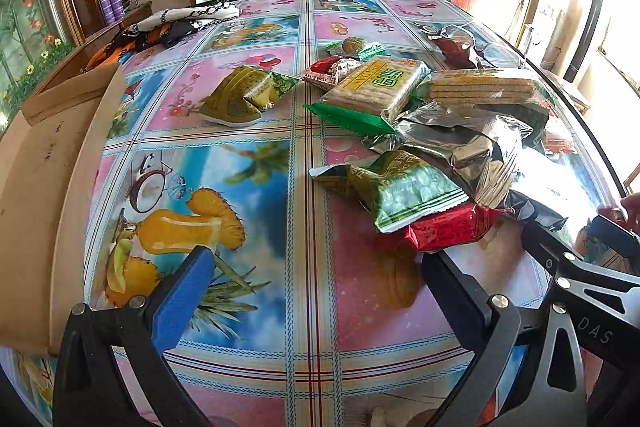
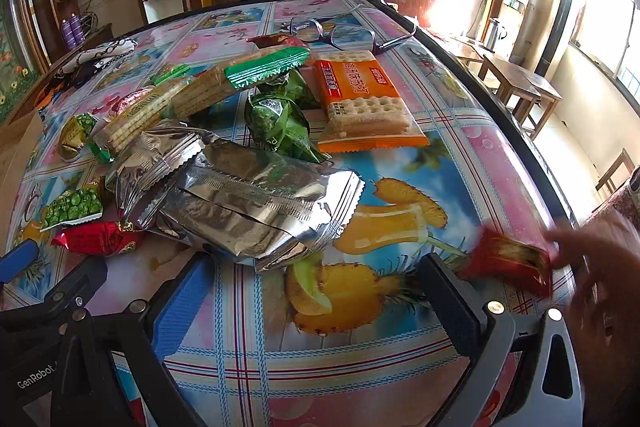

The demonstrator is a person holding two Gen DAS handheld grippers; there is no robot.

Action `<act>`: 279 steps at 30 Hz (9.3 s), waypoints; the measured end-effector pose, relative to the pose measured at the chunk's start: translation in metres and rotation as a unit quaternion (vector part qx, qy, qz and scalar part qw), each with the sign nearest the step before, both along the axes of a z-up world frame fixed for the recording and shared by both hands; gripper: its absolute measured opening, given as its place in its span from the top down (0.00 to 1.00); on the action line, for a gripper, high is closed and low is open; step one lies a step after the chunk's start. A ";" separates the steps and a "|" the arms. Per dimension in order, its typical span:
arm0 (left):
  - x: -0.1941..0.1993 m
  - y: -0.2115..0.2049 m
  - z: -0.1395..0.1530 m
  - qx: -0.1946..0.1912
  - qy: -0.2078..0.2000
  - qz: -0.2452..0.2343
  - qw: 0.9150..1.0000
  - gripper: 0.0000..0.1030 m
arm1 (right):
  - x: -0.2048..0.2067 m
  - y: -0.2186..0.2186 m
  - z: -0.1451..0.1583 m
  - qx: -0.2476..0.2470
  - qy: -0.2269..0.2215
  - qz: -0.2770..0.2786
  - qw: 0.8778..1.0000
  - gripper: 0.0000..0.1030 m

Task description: Organize snacks

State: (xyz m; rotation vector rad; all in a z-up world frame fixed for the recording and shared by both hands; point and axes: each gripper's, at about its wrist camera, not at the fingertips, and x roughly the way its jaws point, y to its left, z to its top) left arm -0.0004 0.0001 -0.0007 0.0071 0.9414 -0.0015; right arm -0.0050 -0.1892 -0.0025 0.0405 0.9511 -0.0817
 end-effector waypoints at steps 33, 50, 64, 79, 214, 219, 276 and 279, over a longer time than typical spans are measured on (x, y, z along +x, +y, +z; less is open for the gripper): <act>0.000 0.000 0.000 0.000 0.000 0.000 1.000 0.00 | 0.000 0.000 0.000 0.000 0.000 0.000 1.000 0.01; 0.000 0.000 0.000 0.000 0.000 0.000 1.000 0.00 | 0.000 0.000 0.000 0.000 0.000 0.000 1.000 0.01; 0.000 0.000 0.000 0.000 0.000 0.000 1.000 0.00 | 0.000 0.000 0.000 0.000 0.000 0.000 1.000 0.01; 0.000 0.000 0.000 0.000 0.000 0.000 1.000 0.00 | 0.000 0.000 0.000 0.000 0.000 0.000 1.000 0.01; -0.018 -0.037 0.014 -0.005 0.024 -0.199 0.980 0.82 | -0.053 -0.057 0.012 0.094 0.005 0.206 0.974 0.81; -0.027 -0.020 0.016 -0.040 0.033 -0.182 0.982 0.82 | -0.072 -0.052 0.020 0.151 -0.023 0.204 0.967 0.81; -0.020 0.236 0.094 -0.110 -0.073 0.004 0.991 0.82 | 0.008 0.190 0.090 0.197 -0.011 0.345 0.918 0.79; -0.006 0.260 0.095 -0.107 -0.067 0.021 0.992 0.82 | 0.026 0.217 0.096 0.206 -0.003 0.353 0.913 0.79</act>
